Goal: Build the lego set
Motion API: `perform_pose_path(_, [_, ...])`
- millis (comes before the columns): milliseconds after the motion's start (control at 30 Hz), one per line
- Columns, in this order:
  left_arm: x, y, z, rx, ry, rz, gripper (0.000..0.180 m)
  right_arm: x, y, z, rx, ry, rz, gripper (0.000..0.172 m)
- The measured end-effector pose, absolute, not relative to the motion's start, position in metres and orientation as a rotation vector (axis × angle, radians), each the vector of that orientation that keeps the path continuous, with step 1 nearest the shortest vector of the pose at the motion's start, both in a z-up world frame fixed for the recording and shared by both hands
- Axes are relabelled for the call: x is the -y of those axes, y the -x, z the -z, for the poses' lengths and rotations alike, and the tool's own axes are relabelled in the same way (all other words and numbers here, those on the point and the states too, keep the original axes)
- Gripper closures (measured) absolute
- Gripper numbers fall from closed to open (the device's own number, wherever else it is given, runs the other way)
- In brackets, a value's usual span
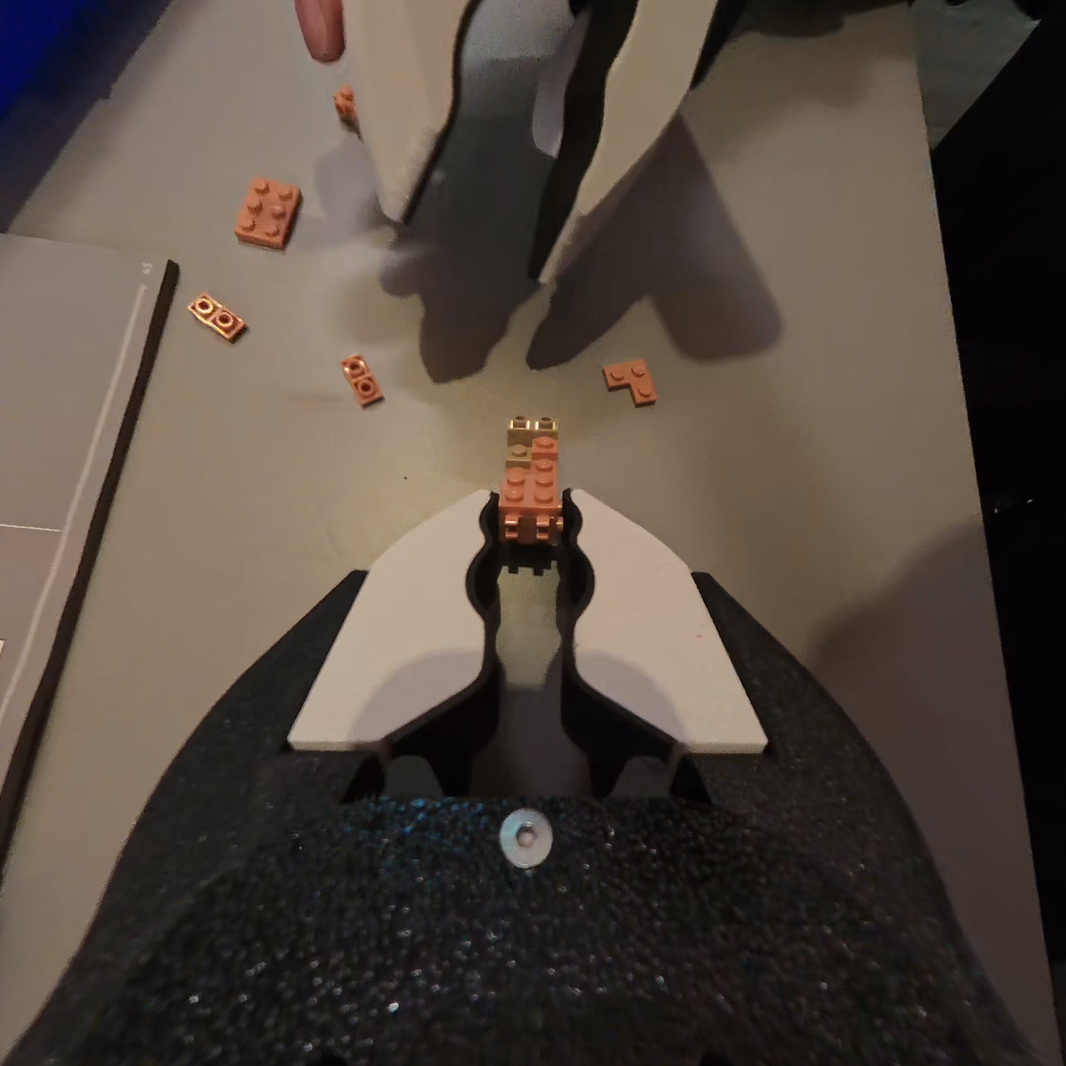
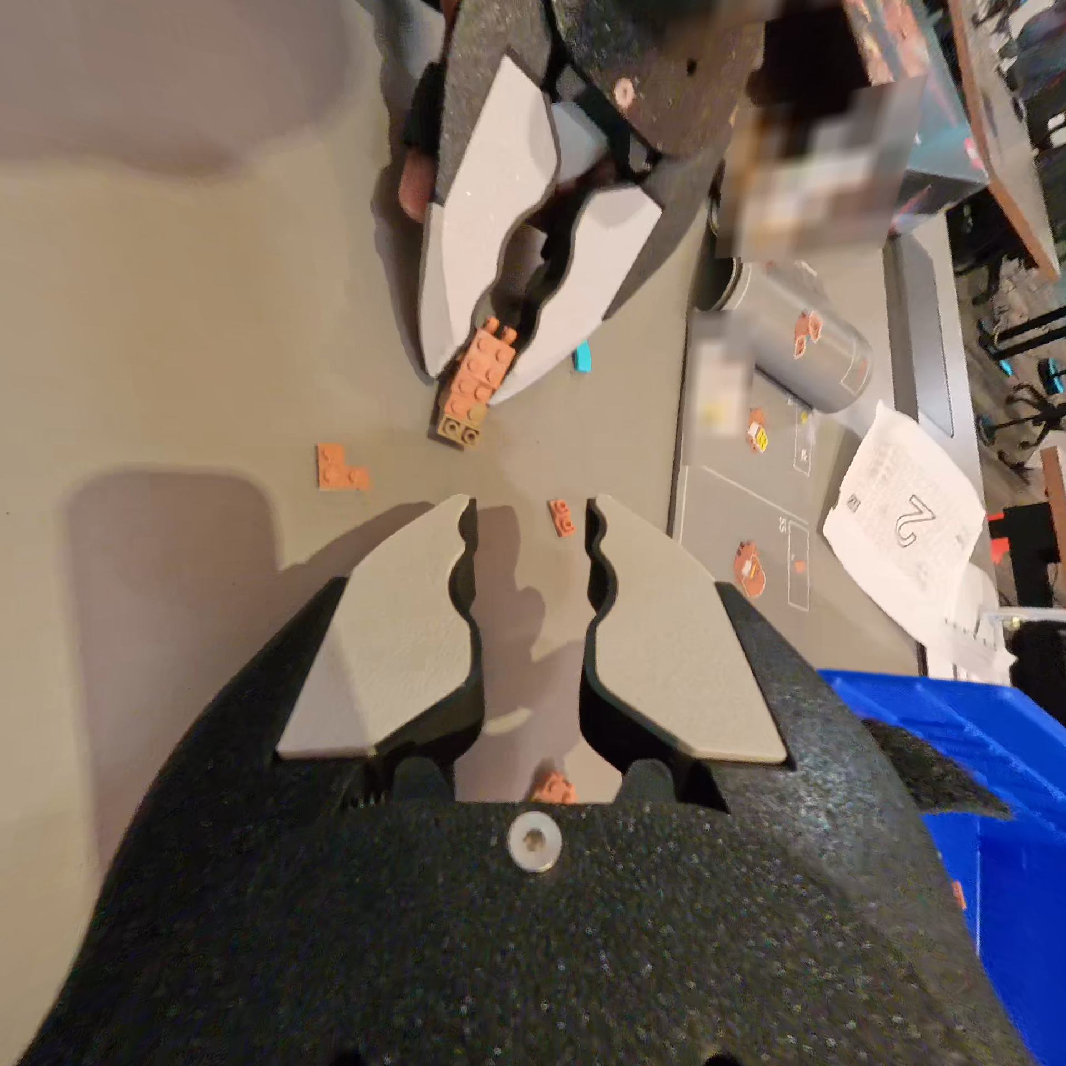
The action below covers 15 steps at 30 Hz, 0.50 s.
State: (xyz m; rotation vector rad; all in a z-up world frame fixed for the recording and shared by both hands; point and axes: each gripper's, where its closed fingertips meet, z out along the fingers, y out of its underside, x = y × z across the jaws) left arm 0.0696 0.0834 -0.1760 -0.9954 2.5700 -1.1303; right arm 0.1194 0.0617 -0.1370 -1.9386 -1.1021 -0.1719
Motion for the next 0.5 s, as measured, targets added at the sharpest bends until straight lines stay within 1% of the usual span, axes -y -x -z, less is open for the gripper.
perform_pose_path(200, [-0.083, -0.066, 0.177, -2.590, 0.991, 1.124, 0.154, -0.055, -0.132, 0.135, 1.040, 1.977, 0.122, 0.138])
perform_pose_path(300, [-0.085, -0.065, 0.175, -2.587, 1.009, 1.144, 0.148, -0.050, -0.124, 0.131, 1.025, 1.962, 0.025, 0.141])
perform_pose_path(400, [-0.088, -0.064, 0.166, -2.553, 1.025, 1.226, 0.145, -0.042, -0.108, 0.133, 1.058, 1.974, -0.075, 0.142])
perform_pose_path(500, [-0.094, -0.067, 0.149, -2.471, 1.038, 1.327, 0.145, -0.036, -0.093, 0.141, 1.100, 2.013, -0.155, 0.142])
